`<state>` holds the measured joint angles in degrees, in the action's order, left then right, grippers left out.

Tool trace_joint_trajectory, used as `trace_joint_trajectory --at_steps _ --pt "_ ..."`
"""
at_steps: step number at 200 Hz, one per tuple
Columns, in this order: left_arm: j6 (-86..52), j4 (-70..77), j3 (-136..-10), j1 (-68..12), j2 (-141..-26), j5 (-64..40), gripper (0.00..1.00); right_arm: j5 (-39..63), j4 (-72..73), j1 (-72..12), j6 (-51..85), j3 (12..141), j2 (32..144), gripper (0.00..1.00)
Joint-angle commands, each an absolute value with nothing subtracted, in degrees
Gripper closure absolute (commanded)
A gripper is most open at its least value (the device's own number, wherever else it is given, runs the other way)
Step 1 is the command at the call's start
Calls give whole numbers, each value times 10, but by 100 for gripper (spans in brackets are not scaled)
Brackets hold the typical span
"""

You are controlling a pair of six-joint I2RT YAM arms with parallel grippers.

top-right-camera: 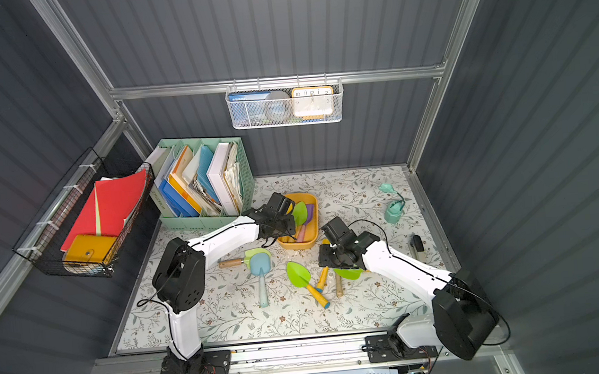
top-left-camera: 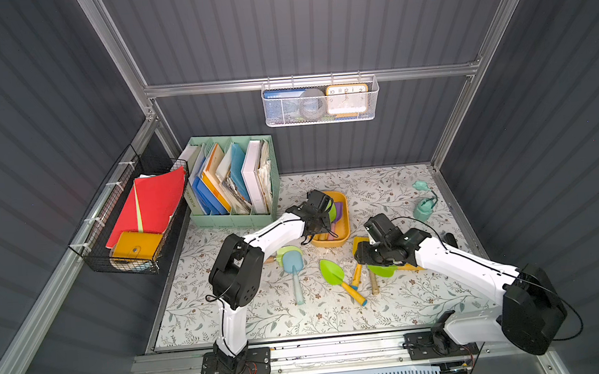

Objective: Put the shovel into the storage box
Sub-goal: Place the shovel in the storage box.

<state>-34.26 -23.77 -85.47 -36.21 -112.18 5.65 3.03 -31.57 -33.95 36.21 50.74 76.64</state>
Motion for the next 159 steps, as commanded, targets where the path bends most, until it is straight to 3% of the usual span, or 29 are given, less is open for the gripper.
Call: trace_joint_trajectory --at_steps 1,103,159 --pt "-336 -225 -833 -361 -1077 46 49 36 -351 -340 377 526 773 43" --pt "-344 -232 -765 -361 -980 31 24 20 -368 -365 419 526 806 42" --pt "-370 -224 -706 -361 -927 36 32 22 -362 -374 438 537 863 46"
